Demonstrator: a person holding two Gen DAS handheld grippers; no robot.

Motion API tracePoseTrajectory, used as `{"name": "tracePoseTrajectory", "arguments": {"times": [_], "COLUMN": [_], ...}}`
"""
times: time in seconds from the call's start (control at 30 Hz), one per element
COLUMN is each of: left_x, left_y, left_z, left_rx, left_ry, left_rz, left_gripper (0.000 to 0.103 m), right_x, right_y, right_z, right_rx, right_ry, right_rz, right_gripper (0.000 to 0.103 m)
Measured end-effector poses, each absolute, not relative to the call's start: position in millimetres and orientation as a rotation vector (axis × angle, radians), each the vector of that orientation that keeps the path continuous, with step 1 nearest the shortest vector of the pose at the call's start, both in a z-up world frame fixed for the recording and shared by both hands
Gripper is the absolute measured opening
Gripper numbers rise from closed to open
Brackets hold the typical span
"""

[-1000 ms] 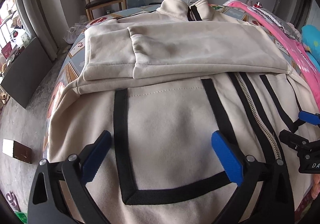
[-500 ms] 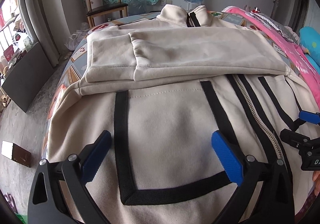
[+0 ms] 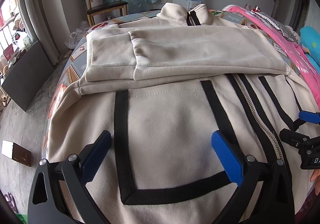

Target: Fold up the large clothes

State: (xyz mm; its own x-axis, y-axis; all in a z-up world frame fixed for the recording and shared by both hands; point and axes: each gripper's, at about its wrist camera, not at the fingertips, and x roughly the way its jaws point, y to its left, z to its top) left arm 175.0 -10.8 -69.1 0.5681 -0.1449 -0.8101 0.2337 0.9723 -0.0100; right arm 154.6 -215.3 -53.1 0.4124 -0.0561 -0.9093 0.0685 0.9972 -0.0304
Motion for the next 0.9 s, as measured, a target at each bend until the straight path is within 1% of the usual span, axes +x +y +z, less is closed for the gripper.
{"name": "tracePoseTrajectory", "arguments": {"times": [0.5,0.9], "left_x": [184,187], "left_y": [-13,-14], "left_z": [-66,-66], "left_rx": [0.123,0.13], "left_ry": [1.02,1.047], "left_rz": [-0.245,-0.25], "left_gripper": [0.098,0.098], "right_x": [156,147], "right_y": [-211,-212], "right_z": [-54,-55], "right_rx": [0.015,0.011], "right_ry": [1.146,1.107], "right_rz": [-0.085,-0.08], "right_gripper": [0.097,0.097]}}
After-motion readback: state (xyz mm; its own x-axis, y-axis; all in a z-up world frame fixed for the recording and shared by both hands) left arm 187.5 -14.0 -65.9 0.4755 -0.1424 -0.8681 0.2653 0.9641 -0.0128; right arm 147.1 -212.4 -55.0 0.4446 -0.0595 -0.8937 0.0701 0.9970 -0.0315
